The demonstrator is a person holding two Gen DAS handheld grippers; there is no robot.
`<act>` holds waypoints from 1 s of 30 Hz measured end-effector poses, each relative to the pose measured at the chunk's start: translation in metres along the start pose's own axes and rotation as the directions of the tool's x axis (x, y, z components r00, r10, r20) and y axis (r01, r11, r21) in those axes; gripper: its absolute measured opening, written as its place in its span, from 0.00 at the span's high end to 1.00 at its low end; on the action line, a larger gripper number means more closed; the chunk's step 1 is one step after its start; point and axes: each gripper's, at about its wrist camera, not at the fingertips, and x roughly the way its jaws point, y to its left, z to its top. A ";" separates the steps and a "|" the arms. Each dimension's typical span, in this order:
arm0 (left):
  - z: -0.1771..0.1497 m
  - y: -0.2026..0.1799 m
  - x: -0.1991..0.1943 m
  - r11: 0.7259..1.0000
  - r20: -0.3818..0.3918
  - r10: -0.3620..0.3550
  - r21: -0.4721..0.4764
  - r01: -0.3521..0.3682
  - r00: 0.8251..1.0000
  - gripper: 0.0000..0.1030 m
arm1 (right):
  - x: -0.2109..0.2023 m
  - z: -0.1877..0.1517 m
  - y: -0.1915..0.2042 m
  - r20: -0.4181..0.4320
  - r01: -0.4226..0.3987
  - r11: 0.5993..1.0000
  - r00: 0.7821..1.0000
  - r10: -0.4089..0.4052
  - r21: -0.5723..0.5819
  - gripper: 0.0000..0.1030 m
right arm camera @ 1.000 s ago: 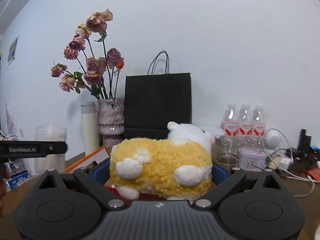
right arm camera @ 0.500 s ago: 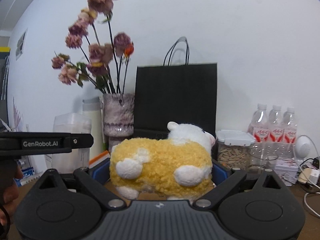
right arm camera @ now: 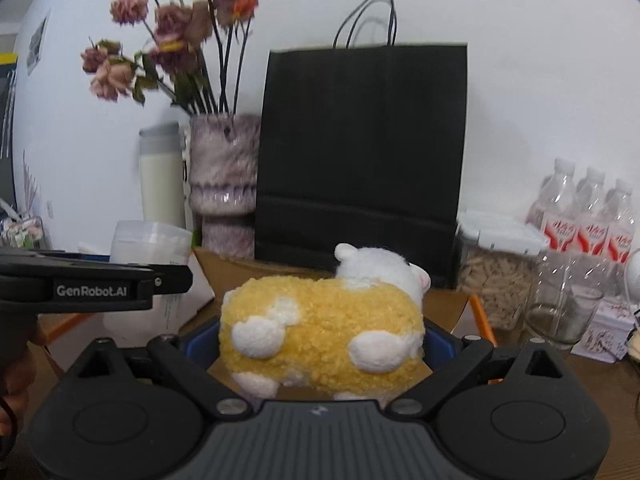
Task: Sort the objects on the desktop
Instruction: 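Carry the plastic box in the left gripper and plush in the right into the cardboard box, then open the right gripper releasing the plush while the left releases the plastic box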
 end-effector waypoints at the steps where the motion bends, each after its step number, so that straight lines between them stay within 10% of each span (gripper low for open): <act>1: -0.002 0.000 0.003 1.000 -0.011 -0.002 0.003 0.002 1.000 0.36 | 0.002 -0.002 0.000 -0.014 -0.003 1.000 1.000 0.003 -0.001 0.05; 22: -0.024 -0.007 0.020 0.998 -0.101 -0.003 0.060 0.009 0.995 0.35 | 0.016 -0.021 0.002 -0.130 -0.008 1.000 0.991 0.010 0.011 0.04; 30: -0.021 -0.011 0.007 0.998 -0.041 -0.005 0.067 0.008 0.999 0.00 | 0.013 -0.022 0.004 -0.125 -0.031 0.999 0.992 0.032 0.016 0.00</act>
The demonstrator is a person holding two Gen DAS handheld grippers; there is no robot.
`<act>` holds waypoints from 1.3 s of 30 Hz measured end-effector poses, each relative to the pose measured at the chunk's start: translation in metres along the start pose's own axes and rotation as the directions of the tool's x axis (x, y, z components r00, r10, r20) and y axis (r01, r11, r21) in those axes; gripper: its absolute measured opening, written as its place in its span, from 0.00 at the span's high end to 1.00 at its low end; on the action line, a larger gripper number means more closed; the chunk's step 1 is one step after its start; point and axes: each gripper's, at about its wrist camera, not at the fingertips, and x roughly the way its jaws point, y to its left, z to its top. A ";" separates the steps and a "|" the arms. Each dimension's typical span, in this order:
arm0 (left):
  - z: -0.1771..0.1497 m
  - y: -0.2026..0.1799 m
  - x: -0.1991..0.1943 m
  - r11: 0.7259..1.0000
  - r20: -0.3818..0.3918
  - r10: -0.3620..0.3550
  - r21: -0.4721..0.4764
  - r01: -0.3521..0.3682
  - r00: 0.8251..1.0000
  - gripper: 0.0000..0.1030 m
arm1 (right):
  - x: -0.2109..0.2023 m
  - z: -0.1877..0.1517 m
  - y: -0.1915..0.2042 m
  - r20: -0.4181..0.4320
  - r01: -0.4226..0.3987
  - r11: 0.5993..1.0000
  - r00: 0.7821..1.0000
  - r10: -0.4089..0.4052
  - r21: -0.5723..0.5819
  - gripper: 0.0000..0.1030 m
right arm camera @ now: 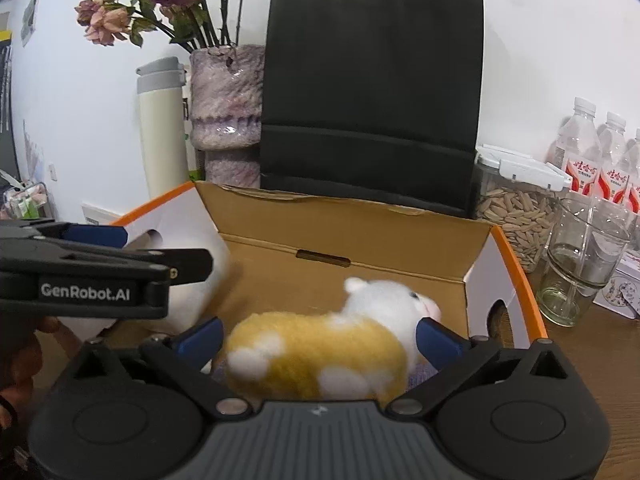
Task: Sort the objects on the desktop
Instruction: 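Open the right gripper releasing the plush while the left releases the plastic box, then withdraw both grippers from the cardboard box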
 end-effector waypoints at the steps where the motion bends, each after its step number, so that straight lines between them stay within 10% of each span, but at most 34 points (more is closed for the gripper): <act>1: 0.000 -0.001 -0.002 1.000 0.012 0.002 0.005 -0.002 1.000 0.00 | -0.002 0.001 0.001 0.005 -0.002 1.000 1.000 0.002 -0.001 0.00; 39: -0.022 0.003 -0.089 1.000 0.227 -0.003 0.007 0.001 0.974 0.00 | -0.110 -0.029 0.006 0.157 0.050 0.999 0.986 -0.048 -0.013 0.00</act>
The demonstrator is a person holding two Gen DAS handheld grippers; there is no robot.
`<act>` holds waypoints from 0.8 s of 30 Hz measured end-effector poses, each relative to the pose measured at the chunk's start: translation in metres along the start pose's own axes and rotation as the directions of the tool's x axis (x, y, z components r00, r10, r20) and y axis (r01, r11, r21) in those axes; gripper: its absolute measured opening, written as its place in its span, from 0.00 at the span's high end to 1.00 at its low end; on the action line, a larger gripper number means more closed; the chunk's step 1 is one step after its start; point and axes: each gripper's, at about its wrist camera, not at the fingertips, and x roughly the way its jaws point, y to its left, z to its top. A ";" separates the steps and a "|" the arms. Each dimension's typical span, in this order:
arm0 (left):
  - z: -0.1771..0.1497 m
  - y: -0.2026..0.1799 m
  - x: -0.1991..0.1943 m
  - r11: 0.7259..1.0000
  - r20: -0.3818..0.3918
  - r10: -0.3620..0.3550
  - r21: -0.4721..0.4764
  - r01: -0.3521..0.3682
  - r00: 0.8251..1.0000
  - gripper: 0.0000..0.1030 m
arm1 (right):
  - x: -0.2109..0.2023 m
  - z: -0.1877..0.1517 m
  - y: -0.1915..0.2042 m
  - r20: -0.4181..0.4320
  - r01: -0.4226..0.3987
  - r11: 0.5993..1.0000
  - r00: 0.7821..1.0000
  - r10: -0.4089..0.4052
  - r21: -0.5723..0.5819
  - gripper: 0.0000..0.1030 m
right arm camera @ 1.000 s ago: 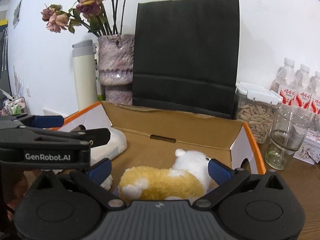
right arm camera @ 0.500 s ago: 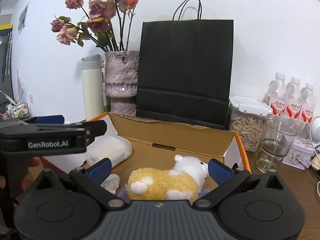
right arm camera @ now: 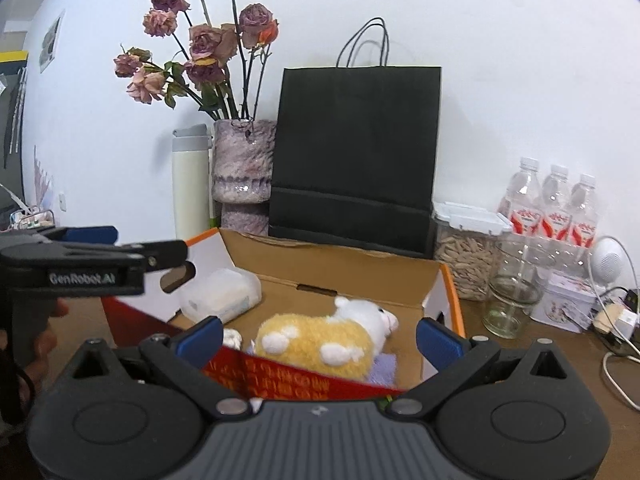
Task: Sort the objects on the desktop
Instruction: 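Withdraw both grippers from the cardboard box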
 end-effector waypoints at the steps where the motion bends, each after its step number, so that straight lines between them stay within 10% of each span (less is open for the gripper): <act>1: -0.001 0.001 -0.004 1.000 0.000 0.001 -0.001 -0.001 1.000 0.00 | -0.003 -0.003 -0.001 -0.005 0.005 1.000 1.000 -0.005 0.006 0.00; 24: -0.040 -0.002 -0.086 0.999 -0.073 0.050 0.007 -0.050 0.996 0.00 | -0.075 -0.070 -0.003 -0.107 0.051 0.997 0.993 -0.045 0.061 0.00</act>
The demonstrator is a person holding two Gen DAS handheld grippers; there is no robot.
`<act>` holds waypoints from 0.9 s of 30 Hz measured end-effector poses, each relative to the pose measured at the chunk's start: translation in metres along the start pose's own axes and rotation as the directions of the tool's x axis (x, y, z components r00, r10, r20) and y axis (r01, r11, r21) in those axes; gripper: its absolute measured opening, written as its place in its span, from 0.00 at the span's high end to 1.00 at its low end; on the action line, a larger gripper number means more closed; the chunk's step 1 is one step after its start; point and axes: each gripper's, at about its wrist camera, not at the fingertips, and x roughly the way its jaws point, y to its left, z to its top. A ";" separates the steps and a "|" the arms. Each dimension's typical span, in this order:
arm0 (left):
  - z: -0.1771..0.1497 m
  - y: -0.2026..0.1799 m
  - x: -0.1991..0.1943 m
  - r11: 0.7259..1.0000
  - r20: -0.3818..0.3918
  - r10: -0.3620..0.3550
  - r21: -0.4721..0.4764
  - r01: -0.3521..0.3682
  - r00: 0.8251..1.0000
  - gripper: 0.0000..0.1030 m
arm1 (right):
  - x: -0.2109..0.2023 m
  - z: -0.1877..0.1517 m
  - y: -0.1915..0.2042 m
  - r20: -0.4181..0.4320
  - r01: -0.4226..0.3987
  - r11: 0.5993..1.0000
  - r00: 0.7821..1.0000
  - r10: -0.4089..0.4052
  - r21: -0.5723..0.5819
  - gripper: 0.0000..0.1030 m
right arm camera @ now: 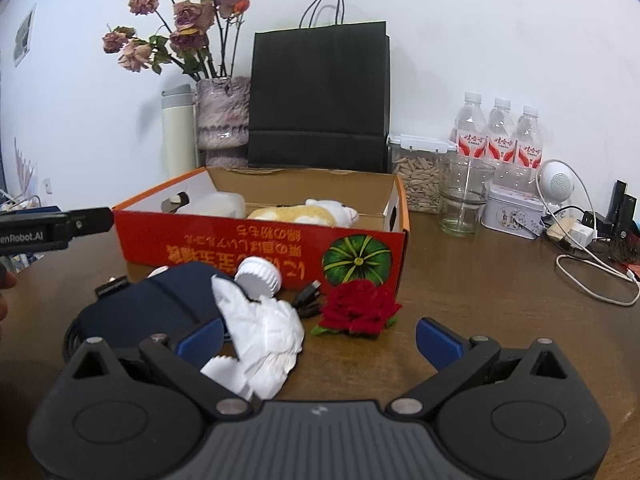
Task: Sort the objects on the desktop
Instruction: 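Withdraw both grippers from the cardboard box, then grasp the crumpled white tissue with the right gripper while the left grasps the navy blue case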
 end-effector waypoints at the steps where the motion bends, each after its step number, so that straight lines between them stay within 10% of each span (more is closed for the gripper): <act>1: -0.002 -0.001 -0.003 1.000 -0.005 -0.003 0.000 0.003 1.000 0.00 | -0.001 -0.001 0.001 0.000 -0.002 1.000 1.000 0.002 -0.001 0.00; 27: -0.021 -0.016 -0.023 0.997 -0.076 -0.057 0.045 0.061 0.995 0.00 | 0.011 0.003 0.018 -0.046 -0.070 0.998 0.996 0.070 -0.004 0.18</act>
